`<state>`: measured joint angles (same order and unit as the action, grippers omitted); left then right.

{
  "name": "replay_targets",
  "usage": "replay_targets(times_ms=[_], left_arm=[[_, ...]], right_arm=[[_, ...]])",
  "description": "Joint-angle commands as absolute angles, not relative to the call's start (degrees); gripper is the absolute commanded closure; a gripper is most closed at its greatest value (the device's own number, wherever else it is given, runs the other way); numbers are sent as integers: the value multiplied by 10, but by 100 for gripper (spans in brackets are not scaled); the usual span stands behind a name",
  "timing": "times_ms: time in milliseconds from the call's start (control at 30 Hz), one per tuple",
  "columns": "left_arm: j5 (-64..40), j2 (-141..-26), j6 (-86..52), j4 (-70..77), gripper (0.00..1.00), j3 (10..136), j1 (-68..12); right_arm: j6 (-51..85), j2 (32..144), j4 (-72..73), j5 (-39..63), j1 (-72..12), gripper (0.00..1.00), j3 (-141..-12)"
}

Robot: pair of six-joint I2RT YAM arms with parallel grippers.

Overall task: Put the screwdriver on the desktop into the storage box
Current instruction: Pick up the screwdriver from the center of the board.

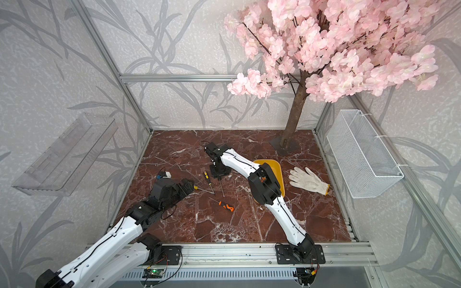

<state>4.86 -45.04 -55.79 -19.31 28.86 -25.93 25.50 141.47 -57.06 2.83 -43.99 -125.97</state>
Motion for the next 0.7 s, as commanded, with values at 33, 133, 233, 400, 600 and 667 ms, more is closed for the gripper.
replay_targets(times_ms=[33,133,233,400,600,667], left_arm=[[52,-444,-560,-201,0,285,-255],[51,-442,-560,-203,0,285,-254],[52,-441,-561,-202,0,285,-254],[49,-443,-561,-200,0,286,-253],[49,-444,-561,-199,0,288,-253],[49,-445,-561,-198,0,289,-253]], right_arm=[[255,1434,-593,18,-444,60,-1287],[253,1447,-605,16,-443,62,-1305],[253,1455,-610,18,-445,67,-1313],[250,1458,-609,20,-448,70,-1308],[247,1459,-609,23,-448,77,-1312],[244,1454,-611,24,-448,84,-1315]])
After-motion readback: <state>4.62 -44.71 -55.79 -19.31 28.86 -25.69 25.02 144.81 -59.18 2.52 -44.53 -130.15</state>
